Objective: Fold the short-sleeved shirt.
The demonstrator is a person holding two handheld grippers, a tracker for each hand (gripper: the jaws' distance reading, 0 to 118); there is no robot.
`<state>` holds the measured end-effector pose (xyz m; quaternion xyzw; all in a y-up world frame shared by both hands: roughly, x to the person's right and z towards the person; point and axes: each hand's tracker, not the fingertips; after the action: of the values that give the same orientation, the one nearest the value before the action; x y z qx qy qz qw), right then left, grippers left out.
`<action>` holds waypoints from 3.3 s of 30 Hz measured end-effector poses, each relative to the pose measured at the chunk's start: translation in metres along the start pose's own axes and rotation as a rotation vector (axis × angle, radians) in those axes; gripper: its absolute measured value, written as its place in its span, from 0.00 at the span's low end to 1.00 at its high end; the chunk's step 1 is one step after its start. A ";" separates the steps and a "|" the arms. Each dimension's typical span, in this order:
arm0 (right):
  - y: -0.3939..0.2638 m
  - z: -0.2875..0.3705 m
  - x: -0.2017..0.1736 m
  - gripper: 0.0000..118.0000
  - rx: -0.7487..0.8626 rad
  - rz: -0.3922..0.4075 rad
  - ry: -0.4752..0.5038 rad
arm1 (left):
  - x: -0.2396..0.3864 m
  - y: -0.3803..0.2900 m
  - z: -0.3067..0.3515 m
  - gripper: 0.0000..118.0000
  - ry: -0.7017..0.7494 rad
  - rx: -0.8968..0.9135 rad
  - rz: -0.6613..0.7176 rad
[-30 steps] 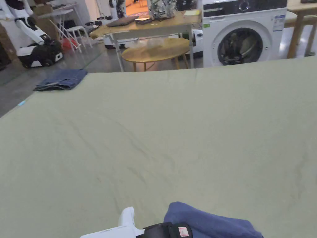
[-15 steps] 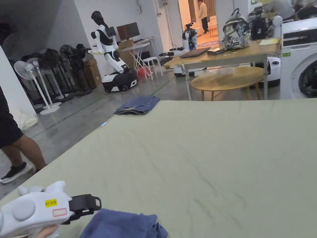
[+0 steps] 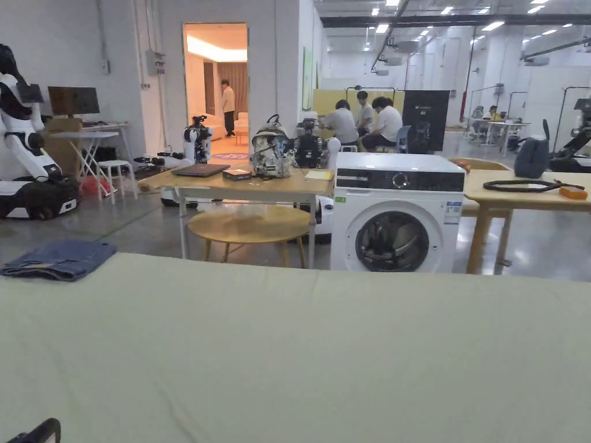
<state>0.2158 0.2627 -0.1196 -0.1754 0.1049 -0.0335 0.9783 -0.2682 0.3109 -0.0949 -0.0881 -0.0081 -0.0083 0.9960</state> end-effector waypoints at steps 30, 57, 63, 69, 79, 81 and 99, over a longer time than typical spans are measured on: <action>0.012 0.017 -0.025 0.00 0.166 0.075 -0.127 | 0.093 -0.006 0.000 0.00 -0.069 0.085 -0.012; 0.025 0.023 -0.039 1.00 0.240 0.106 -0.110 | 0.106 0.000 0.008 0.91 -0.086 0.138 0.008; 0.027 0.020 -0.038 1.00 0.202 0.078 -0.119 | 0.104 -0.003 0.007 0.91 -0.088 0.117 0.033; 0.030 0.011 -0.039 1.00 0.142 0.003 -0.133 | 0.104 -0.003 0.006 0.91 -0.108 0.100 0.058; 0.050 0.006 -0.043 1.00 0.063 -0.106 -0.185 | 0.102 0.006 0.009 0.91 -0.162 0.084 0.124; 0.051 0.006 -0.044 1.00 0.054 -0.100 -0.197 | 0.102 0.007 0.011 0.91 -0.163 0.096 0.129; 0.043 -0.007 -0.061 1.00 0.046 -0.107 -0.184 | 0.110 0.007 0.006 0.91 -0.201 0.073 0.128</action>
<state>0.1558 0.3072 -0.1295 -0.1604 0.0043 -0.0721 0.9844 -0.1578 0.3174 -0.0885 -0.0524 -0.1025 0.0647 0.9912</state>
